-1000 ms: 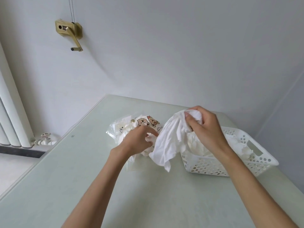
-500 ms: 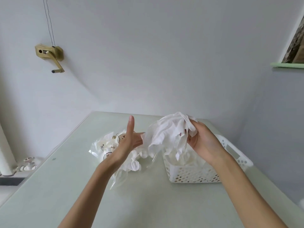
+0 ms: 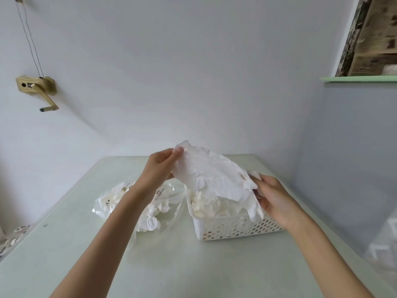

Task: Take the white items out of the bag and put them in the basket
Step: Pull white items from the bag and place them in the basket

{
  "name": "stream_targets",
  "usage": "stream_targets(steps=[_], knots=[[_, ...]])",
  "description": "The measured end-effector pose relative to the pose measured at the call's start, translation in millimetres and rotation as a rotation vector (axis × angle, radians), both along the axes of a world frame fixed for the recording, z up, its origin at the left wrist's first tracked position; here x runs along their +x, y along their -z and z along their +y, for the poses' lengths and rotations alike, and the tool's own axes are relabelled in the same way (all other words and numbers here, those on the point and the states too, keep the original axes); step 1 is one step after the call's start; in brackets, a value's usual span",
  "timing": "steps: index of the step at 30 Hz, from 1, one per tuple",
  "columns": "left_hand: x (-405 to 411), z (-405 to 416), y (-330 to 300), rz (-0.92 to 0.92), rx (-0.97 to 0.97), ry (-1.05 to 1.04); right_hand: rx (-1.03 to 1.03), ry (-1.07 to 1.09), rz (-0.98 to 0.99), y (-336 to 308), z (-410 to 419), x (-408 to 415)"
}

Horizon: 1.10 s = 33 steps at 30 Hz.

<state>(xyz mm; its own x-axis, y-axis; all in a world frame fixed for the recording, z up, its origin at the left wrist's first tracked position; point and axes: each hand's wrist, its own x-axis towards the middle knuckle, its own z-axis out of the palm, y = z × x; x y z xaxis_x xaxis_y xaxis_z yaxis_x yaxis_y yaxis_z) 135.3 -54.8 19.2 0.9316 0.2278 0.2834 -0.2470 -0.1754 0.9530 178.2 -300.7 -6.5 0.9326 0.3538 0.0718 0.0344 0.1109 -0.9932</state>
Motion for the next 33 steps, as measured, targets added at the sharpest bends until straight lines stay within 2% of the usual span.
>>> stream_targets(steps=[3, 5, 7, 9, 11, 14, 17, 22, 24, 26, 28, 33], knots=[[6.5, -11.5, -18.6, -0.104, 0.030, -0.044, -0.096, 0.030, 0.039, 4.6, -18.6, 4.9], [10.0, -18.8, -30.9, -0.180, 0.127, -0.065, -0.178, 0.096, 0.016, 1.6, -29.4, 8.4], [9.2, -25.7, -46.2, -0.219, 0.254, -0.032, -0.323, 0.221, -0.107, -7.2, -36.3, 9.9], [6.9, -34.8, -61.1, -0.231, 0.373, 0.073, -0.355, 0.329, -0.270, -22.6, -37.8, 7.1], [4.6, -45.1, -72.5, -0.229, 0.467, 0.177, -0.288, 0.276, -0.396, -43.5, -29.6, -2.3], [0.5, -58.5, -80.2, -0.192, 0.516, 0.301, -0.325, -0.005, -0.434, -71.6, -8.8, -17.0], [0.4, -58.6, -74.3, -0.163, 0.505, 0.355, -0.434, -0.118, -0.467, -80.7, 6.3, -20.7], [3.0, -44.6, -41.5, -0.037, 0.211, 0.278, -0.419, -0.045, -0.419, -72.3, 4.4, -15.2], [5.9, -40.7, -26.0, 0.096, 0.255, 0.388, -0.392, -0.015, -0.384, -69.3, 3.8, -11.4], [7.0, -43.2, -14.0, 0.206, 0.419, 0.503, -0.352, -0.004, -0.353, -68.9, 3.4, -7.8], [7.4, -47.7, -6.8, 0.241, 0.512, 0.524, -0.327, -0.005, -0.331, -71.4, 1.1, -5.9], [7.6, -42.2, -3.8, 0.161, 0.345, 0.412, -0.228, -0.019, -0.234, -76.7, -28.3, 5.3]])
